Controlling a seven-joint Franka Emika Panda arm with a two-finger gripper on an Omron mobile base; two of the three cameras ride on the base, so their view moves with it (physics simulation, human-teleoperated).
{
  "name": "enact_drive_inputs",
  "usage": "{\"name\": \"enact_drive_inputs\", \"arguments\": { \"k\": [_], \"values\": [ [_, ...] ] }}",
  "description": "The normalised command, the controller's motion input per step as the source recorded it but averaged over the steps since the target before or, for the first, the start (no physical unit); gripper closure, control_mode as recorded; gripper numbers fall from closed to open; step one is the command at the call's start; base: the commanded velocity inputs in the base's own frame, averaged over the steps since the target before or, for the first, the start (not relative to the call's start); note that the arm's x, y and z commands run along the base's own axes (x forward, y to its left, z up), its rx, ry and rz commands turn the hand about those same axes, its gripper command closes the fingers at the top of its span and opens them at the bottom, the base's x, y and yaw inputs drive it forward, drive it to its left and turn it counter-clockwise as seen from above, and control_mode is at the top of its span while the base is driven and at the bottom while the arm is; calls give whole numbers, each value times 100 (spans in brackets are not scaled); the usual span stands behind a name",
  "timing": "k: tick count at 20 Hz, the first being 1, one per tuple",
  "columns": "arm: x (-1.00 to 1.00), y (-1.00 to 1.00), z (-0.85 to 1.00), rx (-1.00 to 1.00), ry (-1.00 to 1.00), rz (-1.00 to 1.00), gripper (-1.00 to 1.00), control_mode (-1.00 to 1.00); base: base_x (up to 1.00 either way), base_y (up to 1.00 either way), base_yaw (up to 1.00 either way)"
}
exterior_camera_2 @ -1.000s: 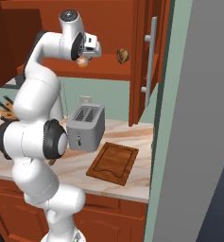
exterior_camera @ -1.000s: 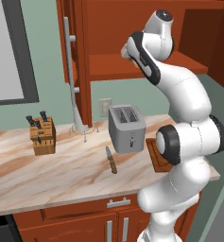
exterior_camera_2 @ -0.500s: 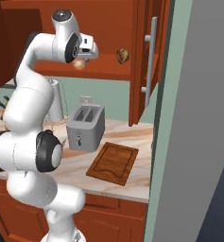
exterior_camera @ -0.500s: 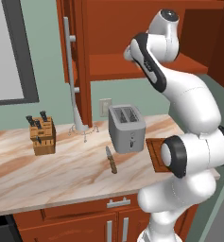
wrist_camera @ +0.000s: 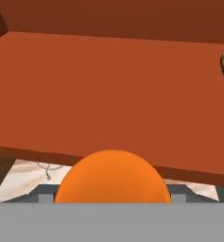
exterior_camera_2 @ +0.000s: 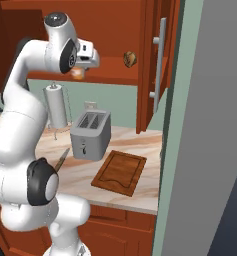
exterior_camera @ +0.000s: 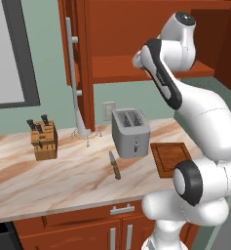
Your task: Pick the bread, place it on the cutting board, pick the jam, place it on the counter, and close the cabinet.
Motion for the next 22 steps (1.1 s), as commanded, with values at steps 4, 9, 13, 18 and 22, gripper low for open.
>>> {"name": "enact_drive_inputs", "arguments": {
  "k": [4, 9, 13, 18, 22],
  "values": [
    [-57, 0, 0, 0, 0, 0, 100, -100, 0, 0, 0],
    [-52, 0, -1, 0, 0, 0, 100, -100, 0, 0, 0],
    [-36, 0, -3, 0, 4, 0, 100, -100, 0, 0, 0],
    [-23, 0, -6, 0, 11, 0, 100, -100, 0, 0, 0],
    [-11, 0, -16, 0, 7, 0, 100, -100, 0, 0, 0]
  ]
}}
